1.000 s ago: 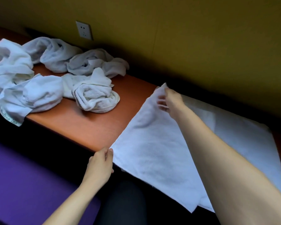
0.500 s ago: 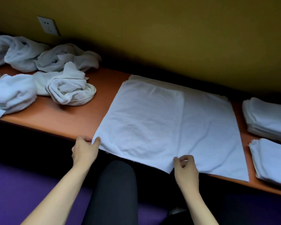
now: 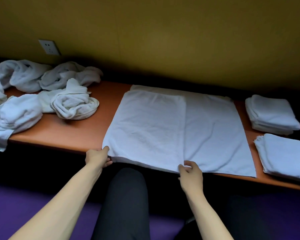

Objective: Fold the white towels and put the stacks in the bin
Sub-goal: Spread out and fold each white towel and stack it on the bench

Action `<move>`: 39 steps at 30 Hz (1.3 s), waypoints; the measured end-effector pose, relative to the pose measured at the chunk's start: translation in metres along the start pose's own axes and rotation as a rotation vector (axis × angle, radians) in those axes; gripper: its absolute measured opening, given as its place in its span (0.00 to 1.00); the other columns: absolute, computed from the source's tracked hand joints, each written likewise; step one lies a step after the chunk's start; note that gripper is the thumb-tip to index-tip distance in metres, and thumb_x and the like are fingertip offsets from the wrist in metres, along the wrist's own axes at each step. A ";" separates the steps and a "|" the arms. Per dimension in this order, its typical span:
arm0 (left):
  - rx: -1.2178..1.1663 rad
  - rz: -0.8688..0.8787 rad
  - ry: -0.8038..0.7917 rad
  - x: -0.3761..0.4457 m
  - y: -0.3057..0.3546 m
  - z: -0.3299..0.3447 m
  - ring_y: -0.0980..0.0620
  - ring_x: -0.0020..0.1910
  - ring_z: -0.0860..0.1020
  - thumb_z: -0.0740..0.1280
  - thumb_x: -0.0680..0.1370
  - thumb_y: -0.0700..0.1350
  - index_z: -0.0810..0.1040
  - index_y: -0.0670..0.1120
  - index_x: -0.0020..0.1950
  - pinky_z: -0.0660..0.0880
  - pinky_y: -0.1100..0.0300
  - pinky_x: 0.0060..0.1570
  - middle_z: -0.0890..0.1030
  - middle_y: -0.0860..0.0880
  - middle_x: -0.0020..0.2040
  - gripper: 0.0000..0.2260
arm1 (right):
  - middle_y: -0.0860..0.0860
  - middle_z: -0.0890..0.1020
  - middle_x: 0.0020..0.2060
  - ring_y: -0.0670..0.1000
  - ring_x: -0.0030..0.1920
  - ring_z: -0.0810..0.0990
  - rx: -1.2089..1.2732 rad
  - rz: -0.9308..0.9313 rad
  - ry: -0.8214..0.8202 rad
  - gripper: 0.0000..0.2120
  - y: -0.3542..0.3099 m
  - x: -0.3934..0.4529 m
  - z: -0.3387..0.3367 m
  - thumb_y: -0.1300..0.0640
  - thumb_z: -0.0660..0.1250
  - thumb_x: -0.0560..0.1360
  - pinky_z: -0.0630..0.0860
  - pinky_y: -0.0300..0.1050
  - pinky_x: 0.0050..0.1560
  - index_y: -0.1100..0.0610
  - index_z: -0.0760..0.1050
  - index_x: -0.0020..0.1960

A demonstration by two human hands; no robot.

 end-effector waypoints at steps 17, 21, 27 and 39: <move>-0.347 0.250 -0.178 -0.114 0.025 -0.029 0.49 0.30 0.76 0.62 0.80 0.33 0.80 0.48 0.56 0.75 0.63 0.27 0.83 0.44 0.48 0.13 | 0.57 0.83 0.37 0.52 0.29 0.80 0.525 -0.055 -0.004 0.09 -0.022 -0.023 -0.080 0.69 0.64 0.78 0.79 0.37 0.33 0.62 0.82 0.47; -0.338 0.276 -0.227 -0.107 0.032 -0.020 0.53 0.30 0.78 0.58 0.79 0.29 0.81 0.42 0.53 0.75 0.66 0.29 0.82 0.44 0.48 0.14 | 0.58 0.83 0.39 0.51 0.35 0.84 0.555 -0.045 -0.088 0.13 -0.028 -0.009 -0.074 0.71 0.59 0.78 0.79 0.35 0.35 0.62 0.81 0.52; -0.143 0.494 -0.207 -0.082 0.071 0.004 0.59 0.28 0.77 0.67 0.78 0.29 0.82 0.42 0.53 0.75 0.70 0.32 0.84 0.50 0.34 0.10 | 0.51 0.84 0.32 0.47 0.31 0.80 0.274 -0.228 0.057 0.02 -0.065 0.039 -0.077 0.61 0.72 0.77 0.73 0.33 0.33 0.58 0.82 0.50; 0.233 0.796 0.069 0.012 0.174 0.065 0.52 0.34 0.74 0.68 0.81 0.54 0.79 0.46 0.44 0.69 0.56 0.38 0.79 0.50 0.36 0.13 | 0.48 0.81 0.37 0.44 0.36 0.78 0.098 -0.415 0.113 0.09 -0.161 0.169 -0.021 0.49 0.68 0.80 0.72 0.32 0.36 0.54 0.79 0.47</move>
Point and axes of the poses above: each hand's wrist, its own x-axis towards the middle knuckle, its own z-axis out of the palm, y = z × x, the point moved 10 cm from there along x, towards the middle knuckle
